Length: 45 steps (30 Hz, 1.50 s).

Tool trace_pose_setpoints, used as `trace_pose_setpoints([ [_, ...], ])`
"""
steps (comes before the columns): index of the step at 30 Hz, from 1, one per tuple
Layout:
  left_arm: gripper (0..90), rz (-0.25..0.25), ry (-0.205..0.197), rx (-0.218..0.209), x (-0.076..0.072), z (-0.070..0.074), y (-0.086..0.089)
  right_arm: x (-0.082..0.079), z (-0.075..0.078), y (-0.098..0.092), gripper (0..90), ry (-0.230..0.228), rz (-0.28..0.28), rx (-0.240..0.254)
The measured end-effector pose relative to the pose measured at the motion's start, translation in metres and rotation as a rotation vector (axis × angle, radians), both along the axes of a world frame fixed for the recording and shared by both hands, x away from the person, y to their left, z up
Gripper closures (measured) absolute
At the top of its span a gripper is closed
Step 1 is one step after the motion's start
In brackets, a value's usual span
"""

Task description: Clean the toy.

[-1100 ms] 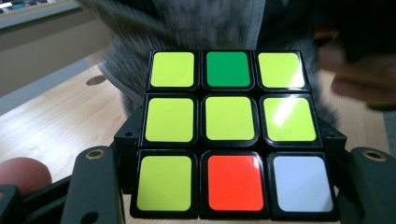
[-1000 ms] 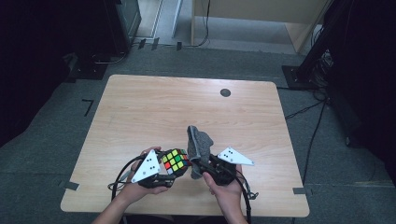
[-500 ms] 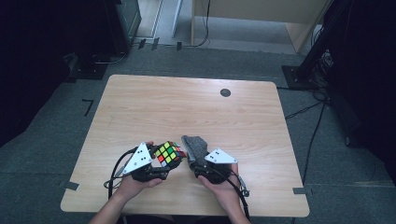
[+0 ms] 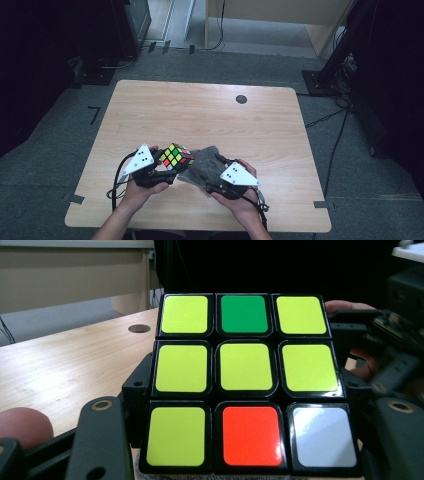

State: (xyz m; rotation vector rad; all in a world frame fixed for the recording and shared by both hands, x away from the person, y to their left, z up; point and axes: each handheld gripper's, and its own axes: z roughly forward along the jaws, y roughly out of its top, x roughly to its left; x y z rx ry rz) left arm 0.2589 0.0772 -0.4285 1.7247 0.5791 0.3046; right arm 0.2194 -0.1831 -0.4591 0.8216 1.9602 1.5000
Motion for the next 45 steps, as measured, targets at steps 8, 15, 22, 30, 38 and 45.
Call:
trace_pose_setpoints([
  [8,34.0,-0.02,0.075,-0.026,0.001,0.007,-0.005,-0.012,-0.003,0.024,24.6,-0.11,0.095,-0.066],
  [15,34.0,-0.075,0.15,-0.004,0.0,0.008,-0.016,-0.017,-0.003,0.031,21.7,-0.216,0.068,-0.103],
  [22,33.9,-0.102,0.179,-0.011,-0.001,0.007,-0.02,-0.022,-0.002,0.033,31.5,-0.27,0.028,-0.142],
  [30,22.3,-0.083,0.229,-0.009,0.003,0.008,-0.02,-0.024,-0.003,0.033,33.9,-0.231,0.04,-0.165],
  [38,20.0,-0.079,0.141,-0.062,0.003,0.016,0.001,-0.015,-0.002,0.018,34.1,-0.131,0.014,-0.109],
  [45,20.1,-0.046,-0.031,0.109,-0.004,0.01,-0.003,-0.005,0.006,-0.002,34.3,-0.001,-0.036,-0.016],
])
